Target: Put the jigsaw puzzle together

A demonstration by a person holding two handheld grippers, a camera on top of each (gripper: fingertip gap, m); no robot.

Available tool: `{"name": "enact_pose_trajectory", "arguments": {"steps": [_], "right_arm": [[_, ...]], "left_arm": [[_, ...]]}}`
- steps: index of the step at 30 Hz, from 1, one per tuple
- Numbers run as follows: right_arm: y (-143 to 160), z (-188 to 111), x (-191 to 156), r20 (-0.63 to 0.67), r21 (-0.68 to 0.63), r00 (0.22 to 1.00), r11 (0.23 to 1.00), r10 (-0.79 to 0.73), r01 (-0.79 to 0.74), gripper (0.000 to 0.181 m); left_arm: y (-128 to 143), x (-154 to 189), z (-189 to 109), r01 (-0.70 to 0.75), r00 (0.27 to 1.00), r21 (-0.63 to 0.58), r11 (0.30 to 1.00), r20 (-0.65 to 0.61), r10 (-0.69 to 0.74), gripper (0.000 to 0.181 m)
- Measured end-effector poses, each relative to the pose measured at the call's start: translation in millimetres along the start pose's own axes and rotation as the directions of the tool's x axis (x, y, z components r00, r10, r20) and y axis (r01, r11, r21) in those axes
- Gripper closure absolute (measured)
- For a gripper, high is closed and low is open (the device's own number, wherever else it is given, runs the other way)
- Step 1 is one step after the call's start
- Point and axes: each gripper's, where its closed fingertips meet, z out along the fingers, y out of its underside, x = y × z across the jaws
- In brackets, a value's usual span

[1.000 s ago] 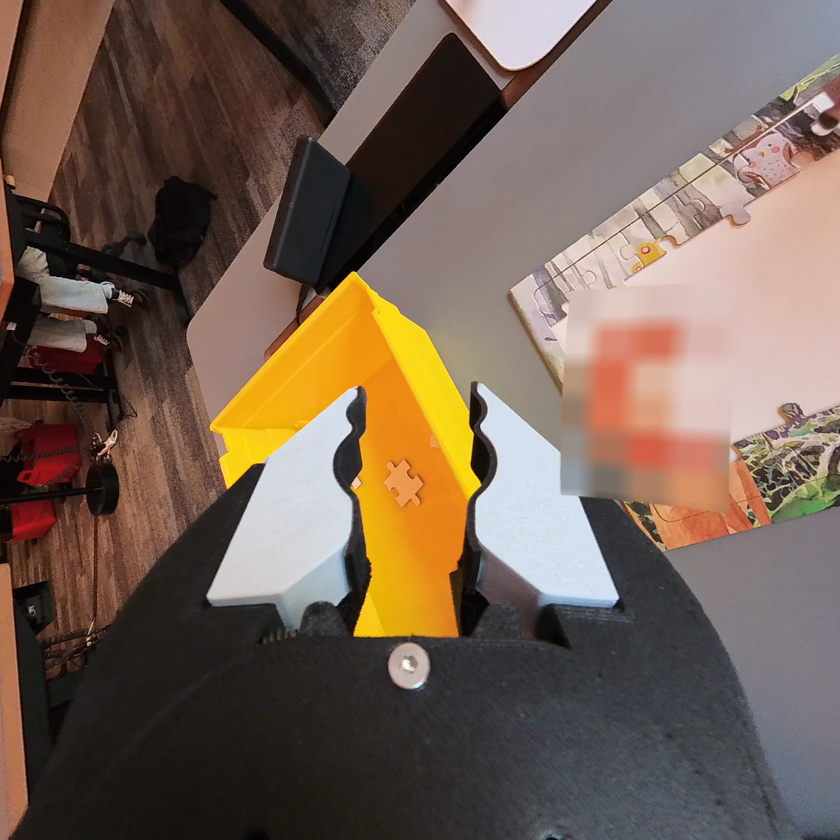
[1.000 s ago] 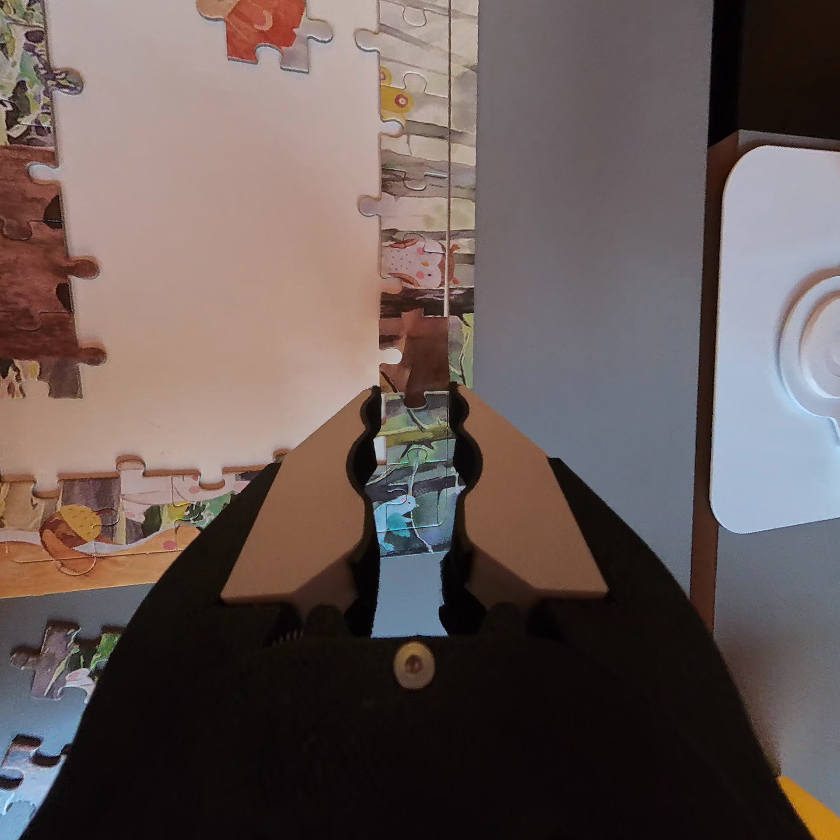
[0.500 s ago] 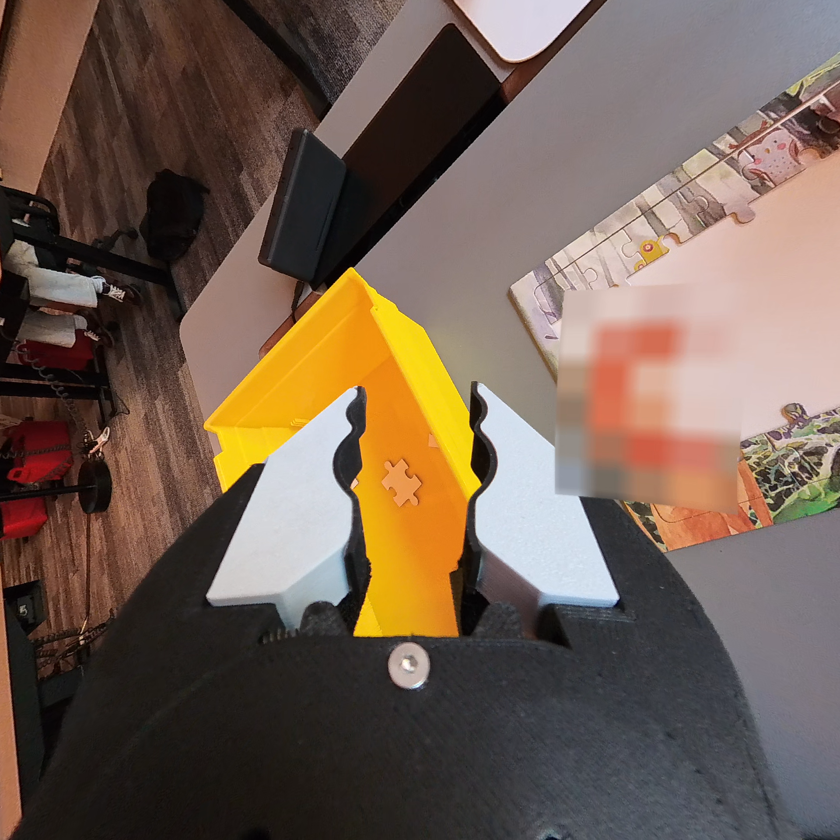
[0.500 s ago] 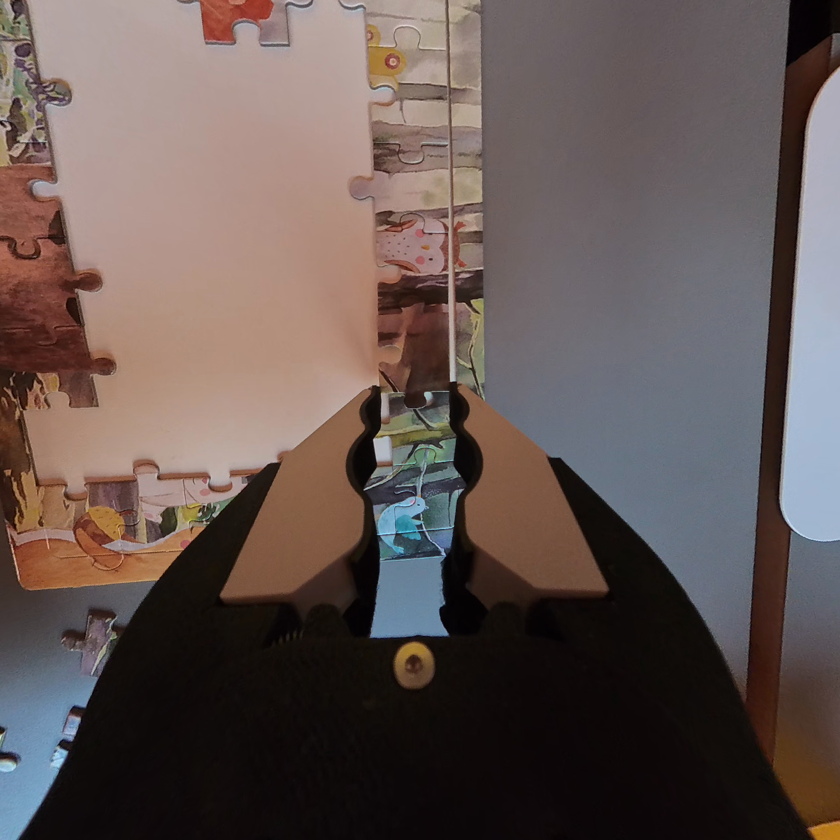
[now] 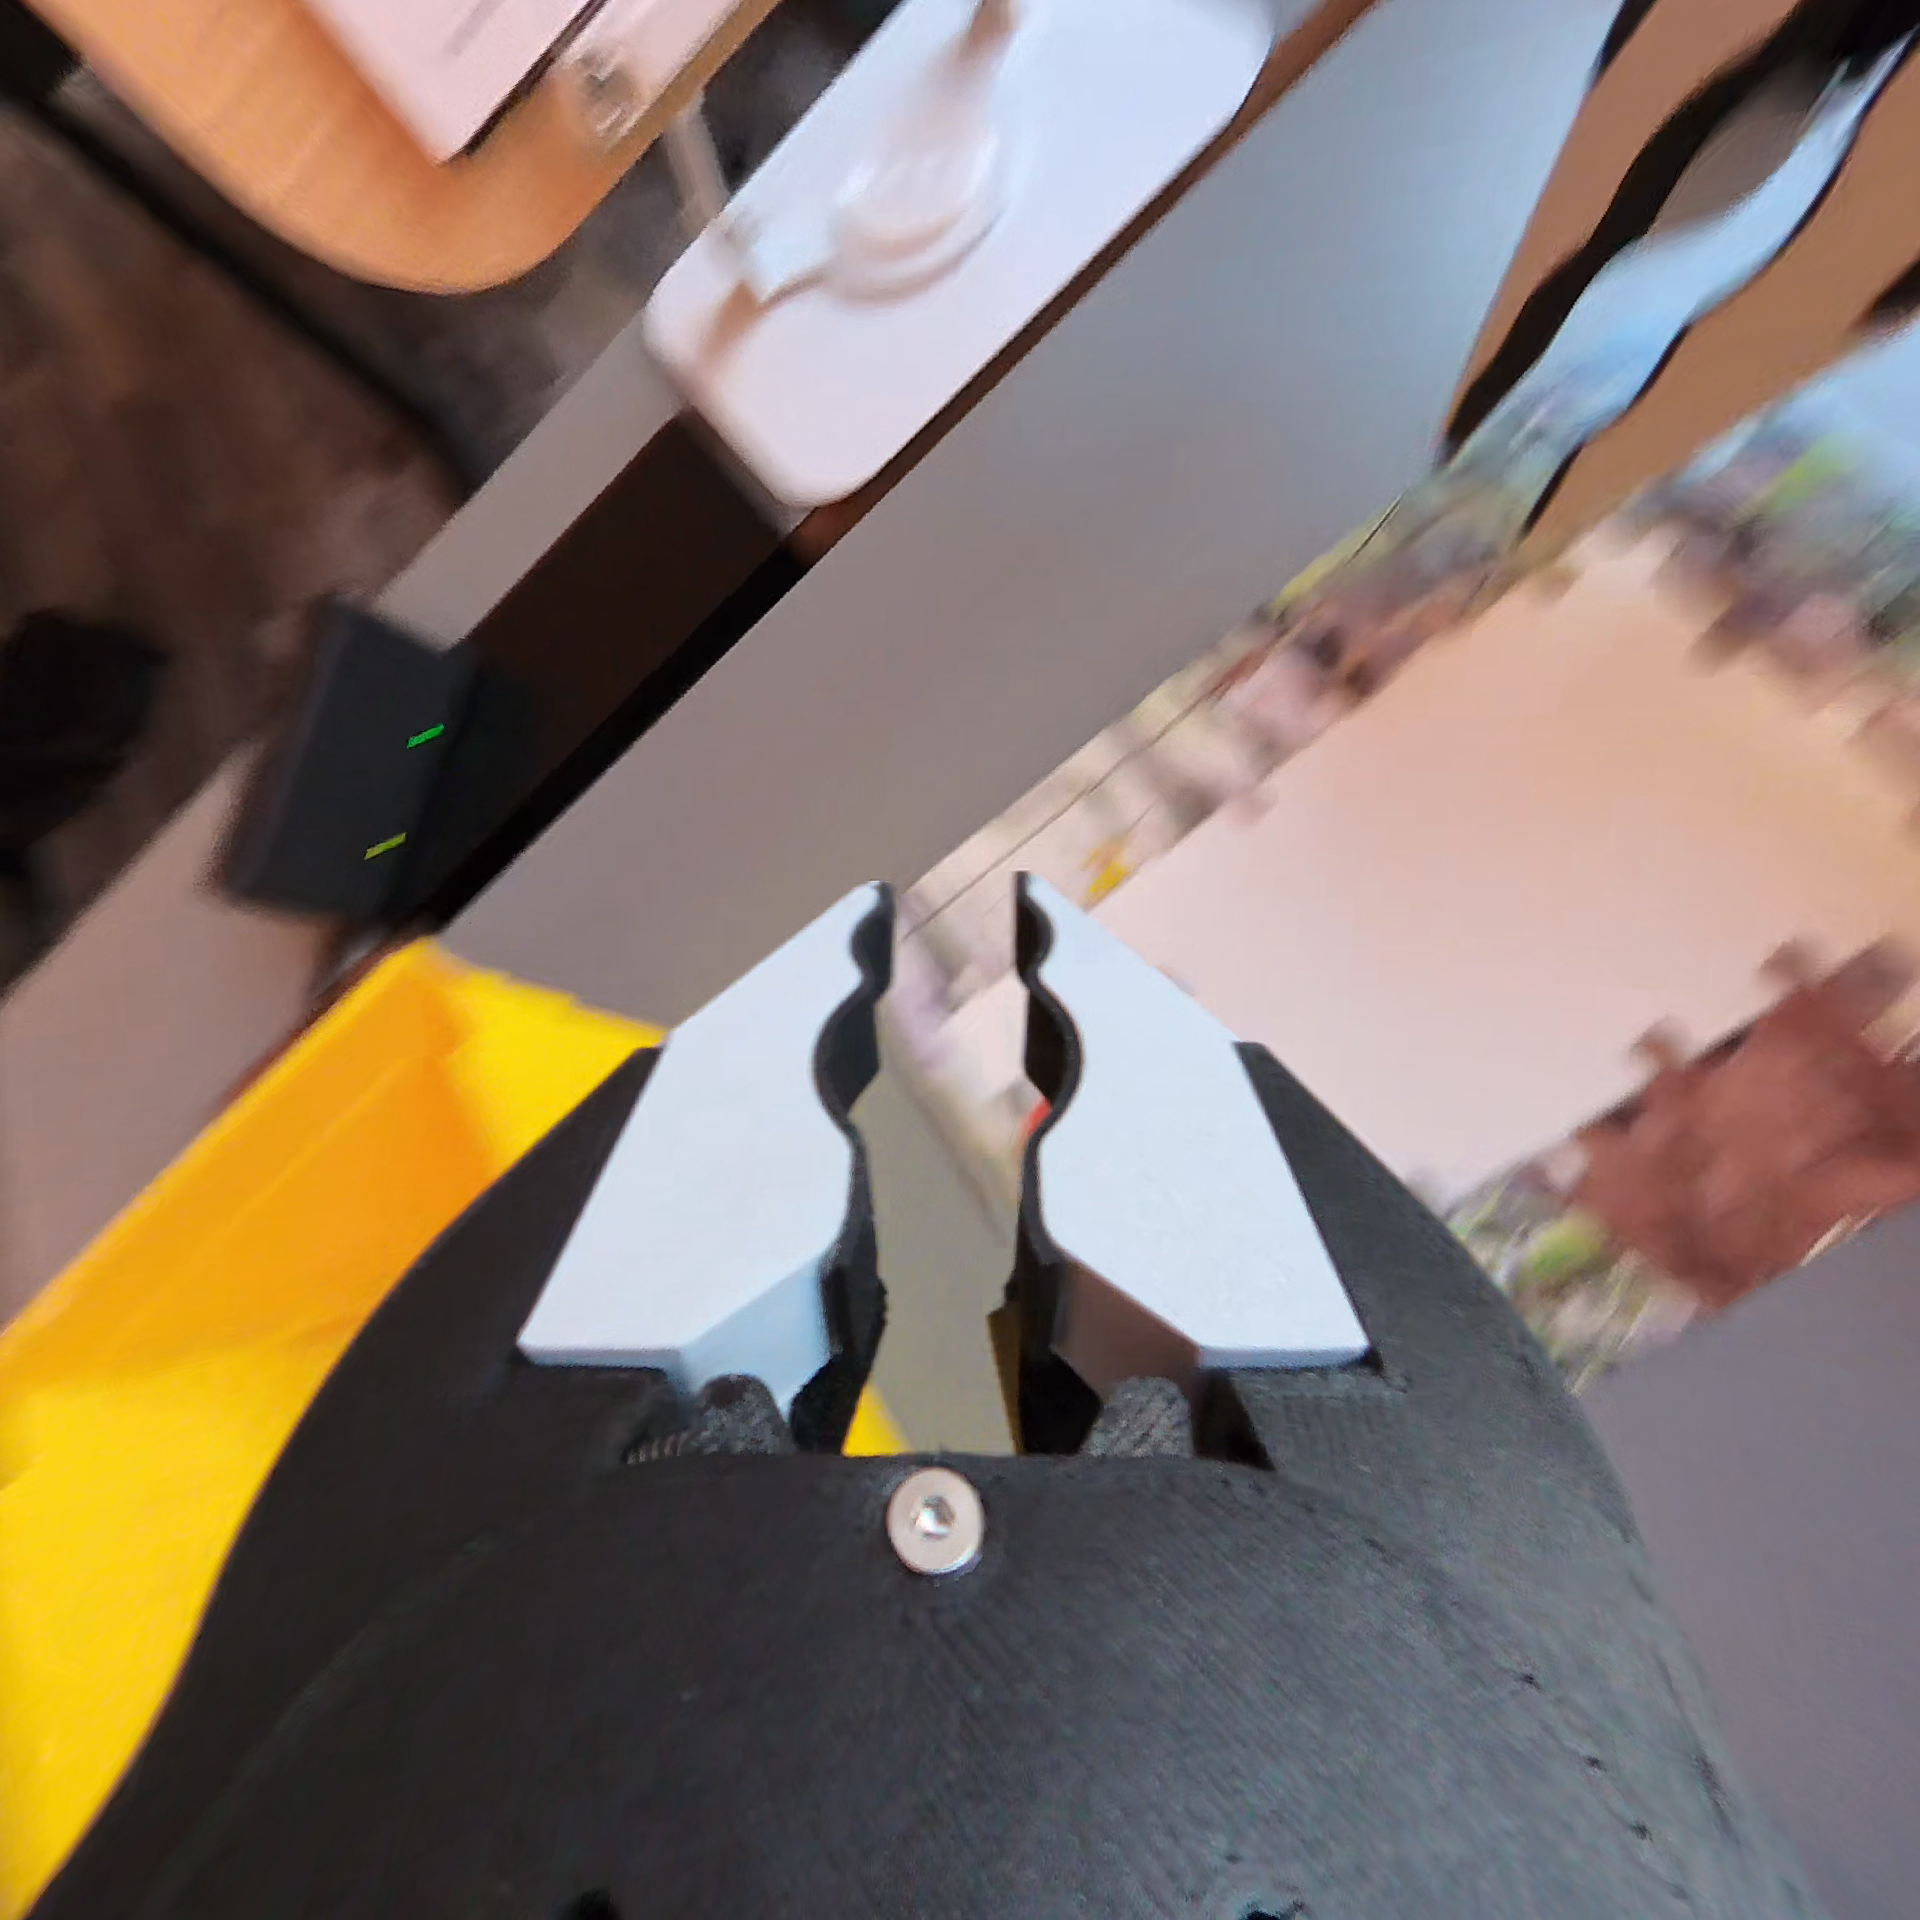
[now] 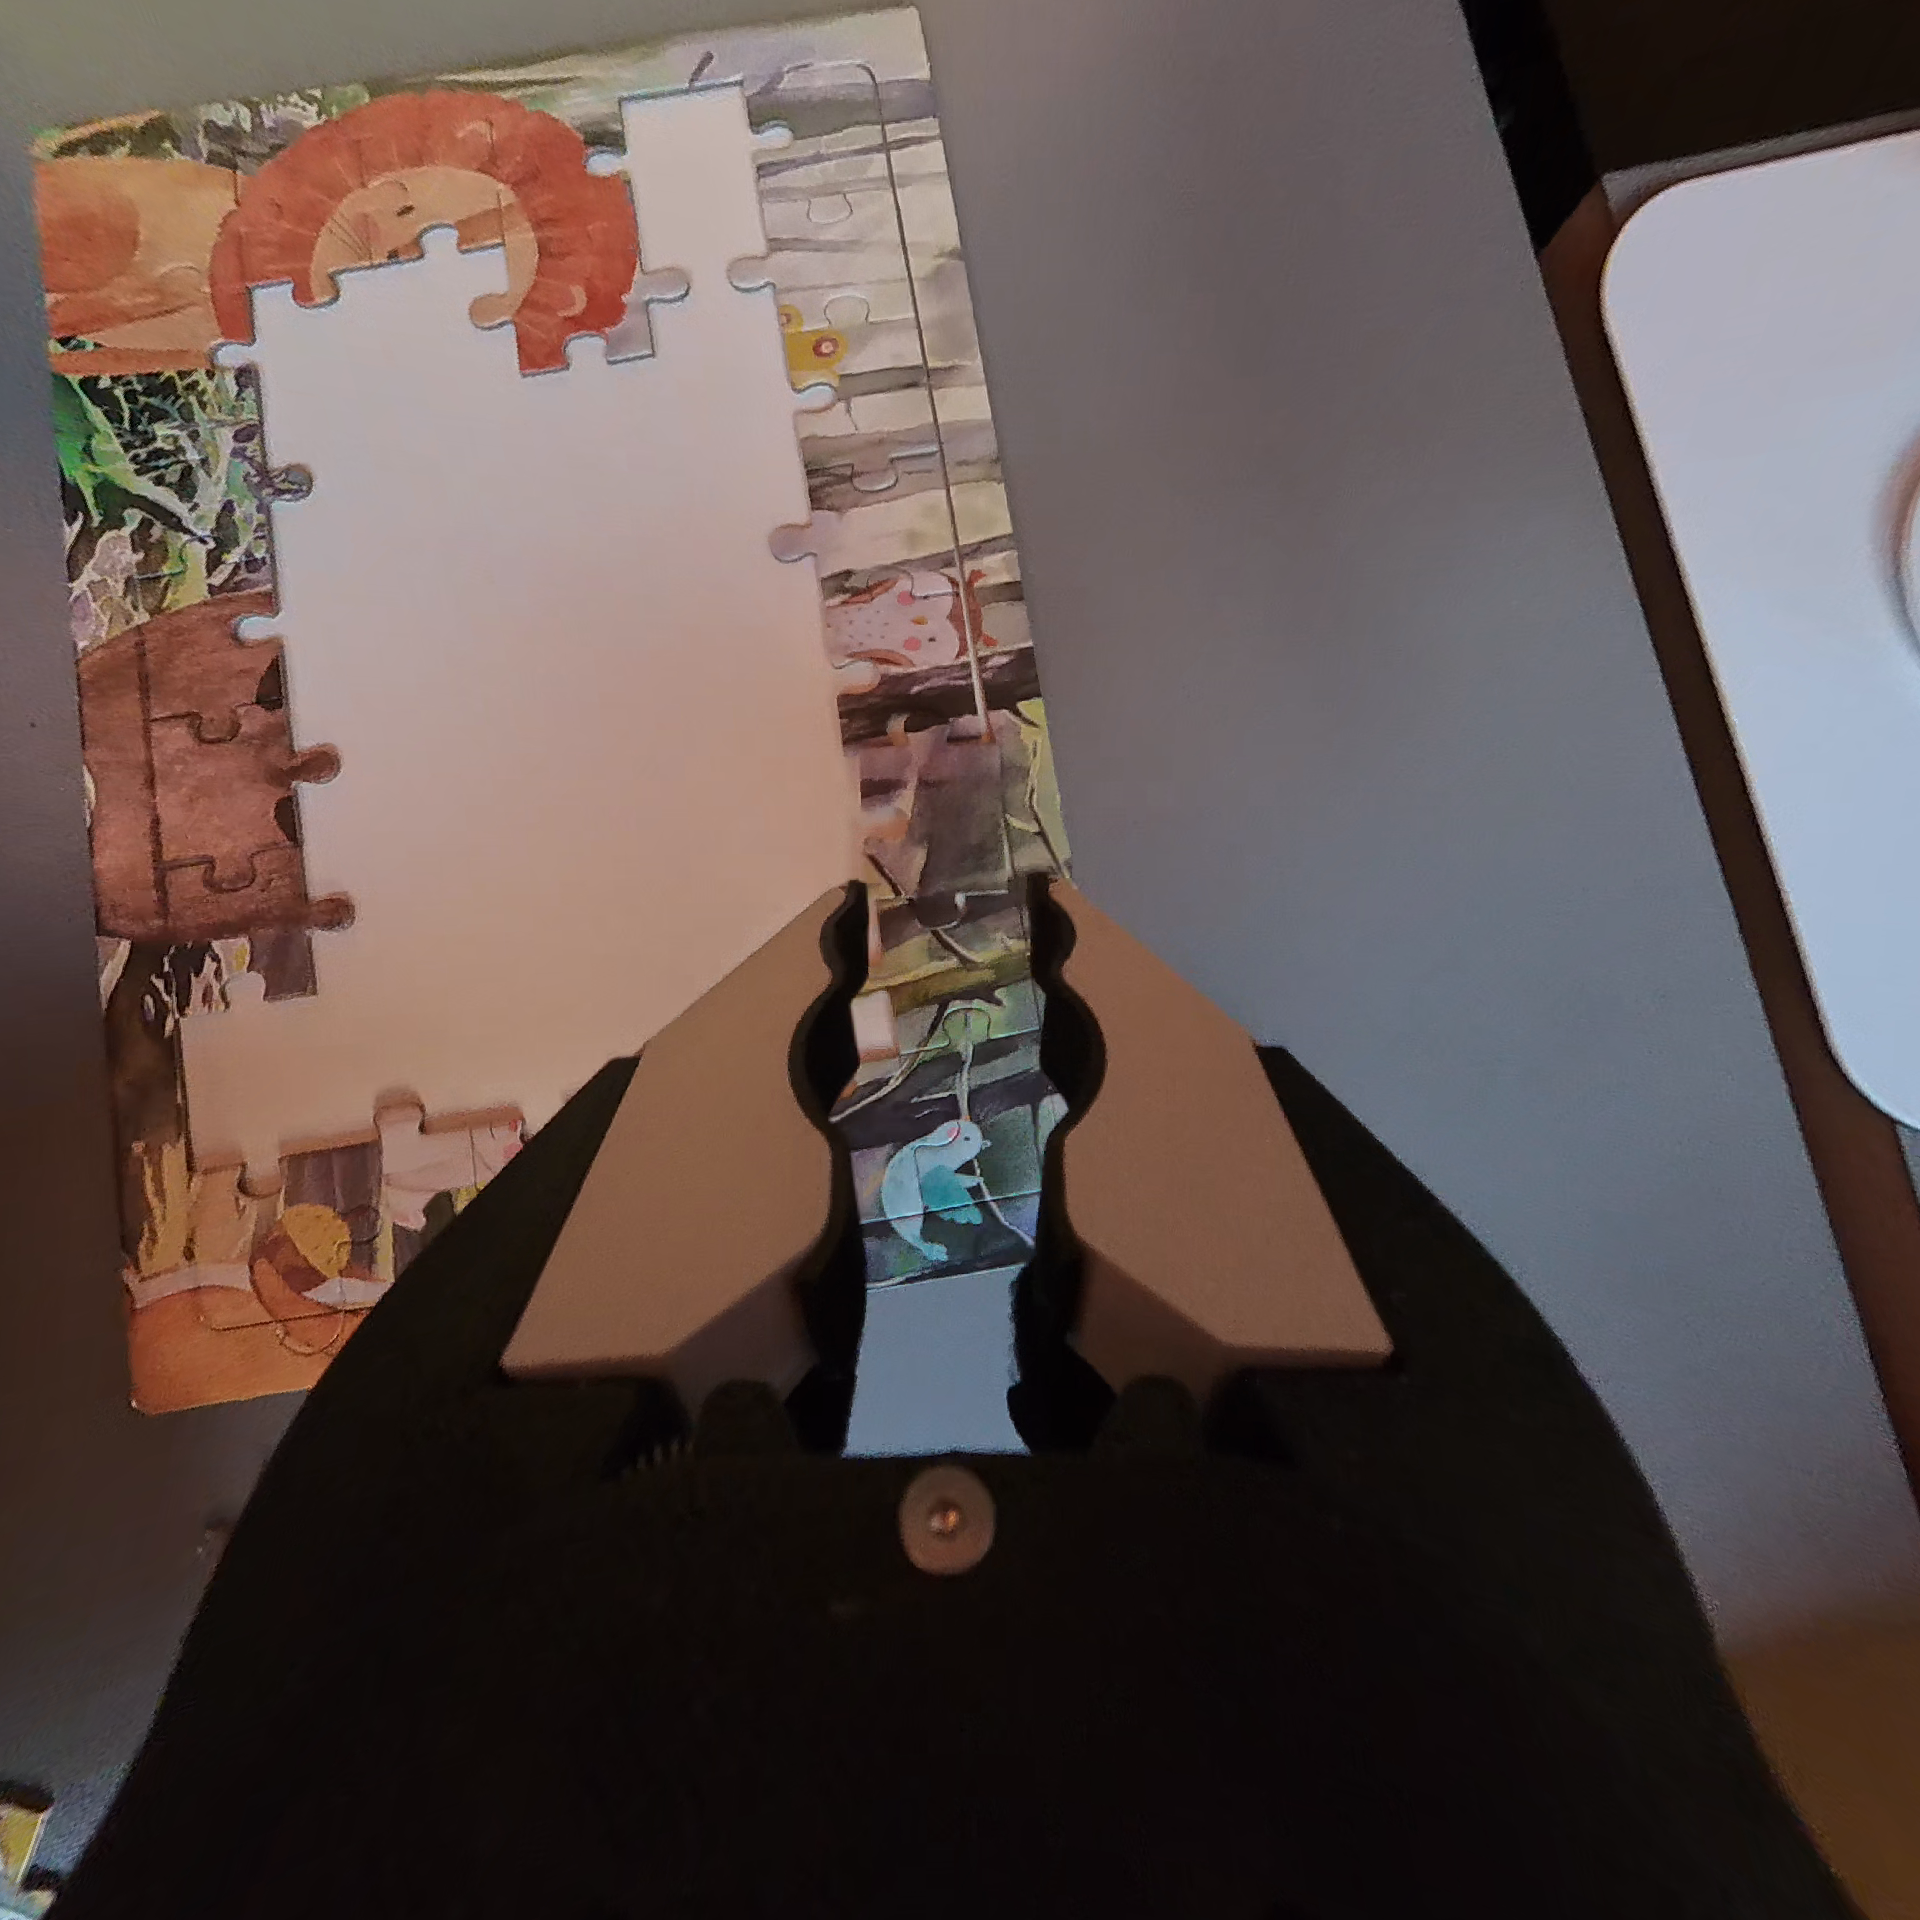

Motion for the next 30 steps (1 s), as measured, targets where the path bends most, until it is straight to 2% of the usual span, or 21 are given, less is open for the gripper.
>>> {"name": "enact_pose_trajectory", "arguments": {"steps": [2,5,7,8,10,14,17,21,30], "right_arm": [[6.3,3.0,-3.8,-0.002,-0.011,1.000,1.000,-0.017,0.017,0.149],[7.9,6.4,-5.7,-0.032,0.006,0.998,0.999,-0.045,0.046,0.149],[4.7,9.4,-7.8,-0.042,0.028,0.998,0.998,-0.052,0.053,0.149],[3.5,11.1,-8.1,-0.053,0.030,0.996,0.997,-0.065,0.067,0.149],[0.9,13.4,-7.3,-0.079,0.029,0.992,0.995,-0.095,0.098,0.148],[-4.8,13.9,-8.0,-0.080,0.040,0.992,0.994,-0.102,0.105,0.148],[-3.9,14.0,-5.6,-0.076,0.038,0.993,0.995,-0.092,0.095,0.148],[-0.6,14.4,-6.0,-0.056,0.034,0.996,0.997,-0.073,0.075,0.148],[4.1,20.2,-5.9,-0.027,0.006,0.998,0.999,-0.053,0.053,0.147]], "left_arm": [[-5.9,16.6,19.3,0.030,0.998,0.041,0.999,-0.051,-0.028,0.170],[-5.4,31.1,44.4,-0.024,0.999,0.072,0.997,-0.032,0.026,0.172],[6.1,46.3,59.3,-0.078,0.995,0.019,0.997,-0.061,0.079,0.165],[11.6,52.7,65.6,-0.084,0.993,-0.011,0.996,-0.082,0.083,0.158],[16.8,63.4,74.0,-0.057,0.989,-0.021,0.998,-0.134,0.054,0.155],[12.9,74.2,77.3,-0.006,0.978,0.005,1.000,-0.208,0.007,0.144],[8.0,73.4,80.0,-0.067,0.985,0.045,0.997,-0.156,0.073,0.143],[12.1,76.1,88.2,-0.144,0.983,0.032,0.989,-0.110,0.147,0.139],[14.5,72.0,93.3,-0.131,0.988,0.033,0.991,-0.078,0.133,0.142]]}}
